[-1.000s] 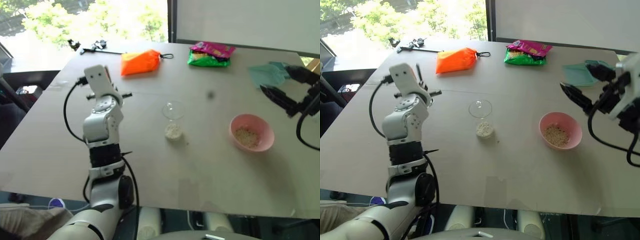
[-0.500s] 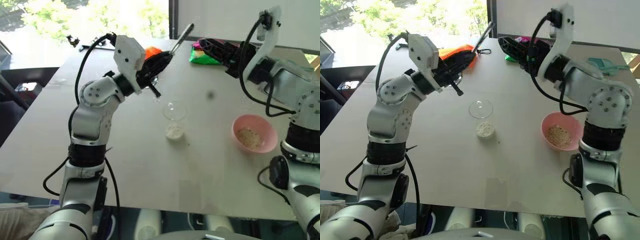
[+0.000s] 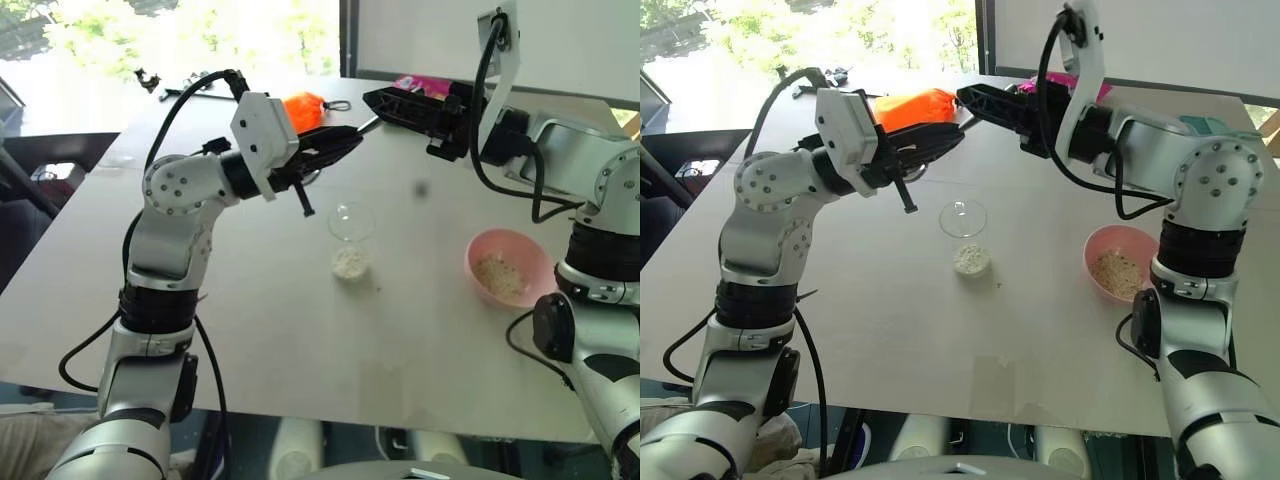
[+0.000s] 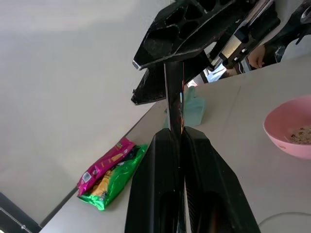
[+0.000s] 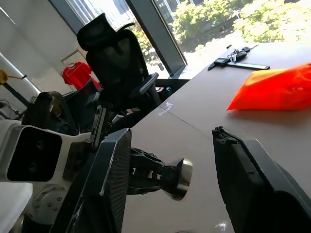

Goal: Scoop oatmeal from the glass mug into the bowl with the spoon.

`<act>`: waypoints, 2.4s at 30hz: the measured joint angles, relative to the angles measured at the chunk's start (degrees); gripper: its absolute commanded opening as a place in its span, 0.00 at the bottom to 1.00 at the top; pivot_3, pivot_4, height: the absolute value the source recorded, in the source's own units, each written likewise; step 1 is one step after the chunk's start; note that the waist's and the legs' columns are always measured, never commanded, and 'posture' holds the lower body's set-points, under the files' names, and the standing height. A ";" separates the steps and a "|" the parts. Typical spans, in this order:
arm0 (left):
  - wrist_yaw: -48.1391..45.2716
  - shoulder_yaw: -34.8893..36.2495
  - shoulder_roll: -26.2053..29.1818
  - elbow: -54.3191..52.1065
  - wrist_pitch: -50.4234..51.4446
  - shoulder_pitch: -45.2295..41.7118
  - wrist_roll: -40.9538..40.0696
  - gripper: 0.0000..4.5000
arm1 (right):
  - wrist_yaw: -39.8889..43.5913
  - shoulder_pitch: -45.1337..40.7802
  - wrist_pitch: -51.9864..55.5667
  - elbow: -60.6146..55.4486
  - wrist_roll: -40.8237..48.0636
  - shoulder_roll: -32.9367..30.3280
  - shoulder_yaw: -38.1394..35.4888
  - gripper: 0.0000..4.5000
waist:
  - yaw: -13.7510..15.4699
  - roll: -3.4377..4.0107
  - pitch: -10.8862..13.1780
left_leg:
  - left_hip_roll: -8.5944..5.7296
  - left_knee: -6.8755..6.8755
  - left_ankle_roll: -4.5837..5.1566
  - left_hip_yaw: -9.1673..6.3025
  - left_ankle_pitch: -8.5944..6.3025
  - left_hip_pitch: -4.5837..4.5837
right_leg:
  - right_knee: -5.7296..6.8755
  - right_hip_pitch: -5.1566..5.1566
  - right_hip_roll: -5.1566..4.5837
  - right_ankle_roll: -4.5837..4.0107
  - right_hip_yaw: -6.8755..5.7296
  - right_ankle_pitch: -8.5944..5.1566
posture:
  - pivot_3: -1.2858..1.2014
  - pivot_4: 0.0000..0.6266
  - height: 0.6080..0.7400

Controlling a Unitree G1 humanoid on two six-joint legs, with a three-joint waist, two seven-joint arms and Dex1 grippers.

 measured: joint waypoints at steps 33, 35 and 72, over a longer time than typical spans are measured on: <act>1.75 -0.02 -0.14 2.10 -4.51 0.00 2.88 0.00 | 0.37 -0.11 1.77 0.30 1.74 -0.66 0.29 0.01 | 0.00 0.00 0.00 | 0.00 0.01 0.00 0.00 0.00 0.00 | 0.03 -0.01 0.00 0.00 0.00 0.00 | 0.52 0.24 1.00; 1.75 -0.02 -0.13 2.10 -4.51 0.00 2.88 0.00 | 0.33 -0.11 1.77 0.30 1.78 -0.63 0.28 0.01 | 0.00 0.00 0.00 | 0.00 0.01 0.00 0.00 0.00 0.00 | 0.03 -0.01 0.00 0.00 0.00 0.00 | 0.52 0.24 1.00; -1.28 0.12 0.76 18.22 13.25 10.43 -5.70 0.60 | -16.00 8.13 -6.21 -3.87 4.69 -3.63 -8.75 0.00 | -0.94 0.01 -0.02 | -0.01 0.07 0.00 0.05 0.00 0.10 | 0.15 0.02 0.00 0.00 0.07 0.00 | 0.52 0.24 1.00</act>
